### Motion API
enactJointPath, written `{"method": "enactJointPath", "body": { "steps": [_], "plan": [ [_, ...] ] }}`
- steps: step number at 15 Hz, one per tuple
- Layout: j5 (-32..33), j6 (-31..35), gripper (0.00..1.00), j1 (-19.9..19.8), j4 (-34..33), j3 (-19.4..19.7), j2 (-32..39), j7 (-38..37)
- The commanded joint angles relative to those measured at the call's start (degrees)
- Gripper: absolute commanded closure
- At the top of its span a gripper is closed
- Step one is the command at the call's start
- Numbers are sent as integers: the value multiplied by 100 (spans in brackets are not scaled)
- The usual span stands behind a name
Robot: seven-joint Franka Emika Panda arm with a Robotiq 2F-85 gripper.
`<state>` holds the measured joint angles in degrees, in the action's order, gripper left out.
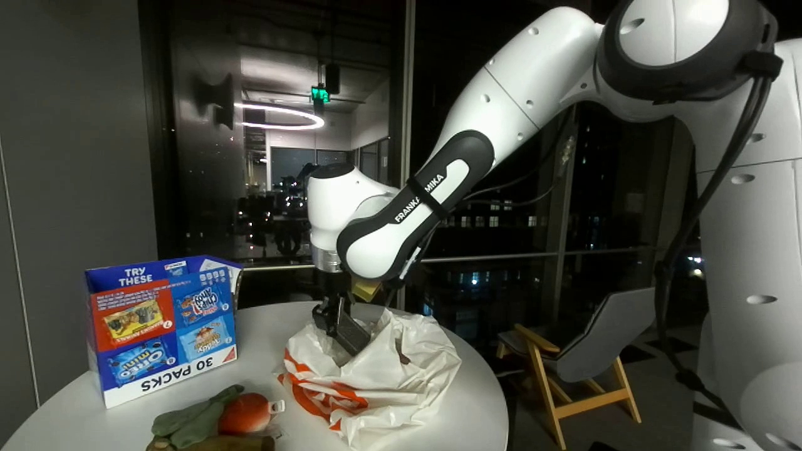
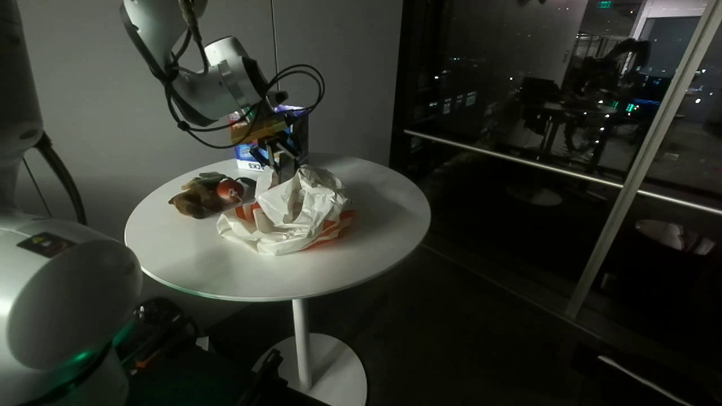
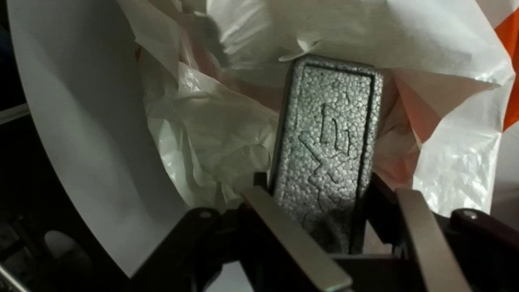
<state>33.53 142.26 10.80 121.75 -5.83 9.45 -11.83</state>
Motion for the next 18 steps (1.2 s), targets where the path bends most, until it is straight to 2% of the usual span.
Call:
{"method": "enactJointPath", "body": {
  "steps": [1, 2, 4, 6, 7, 8, 10, 14, 15, 16, 18],
  "plan": [
    [-84, 66, 12, -18, -62, 71, 39, -70],
    [-135, 56, 3, -18, -65, 68, 37, -51],
    [-386, 32, 0, -2, -55, 0, -52, 43],
    [-1148, 5, 0, -16, -16, -207, -208, 512],
    [-1813, 0, 0, -173, 37, -565, -288, 1080],
    [-2261, -97, 0, -12, 32, -582, -385, 1405],
    [-3160, -225, 0, 87, 8, -894, -503, 2049],
    [-4566, -431, 0, 335, -164, -1353, -370, 3243],
    [-4813, -534, 0, 396, -171, -1449, -329, 3489],
    [-4389, -365, 0, 394, -62, -1298, -378, 2967],
    [-4441, -382, 0, 452, -49, -1339, -356, 2992]
  ]
}}
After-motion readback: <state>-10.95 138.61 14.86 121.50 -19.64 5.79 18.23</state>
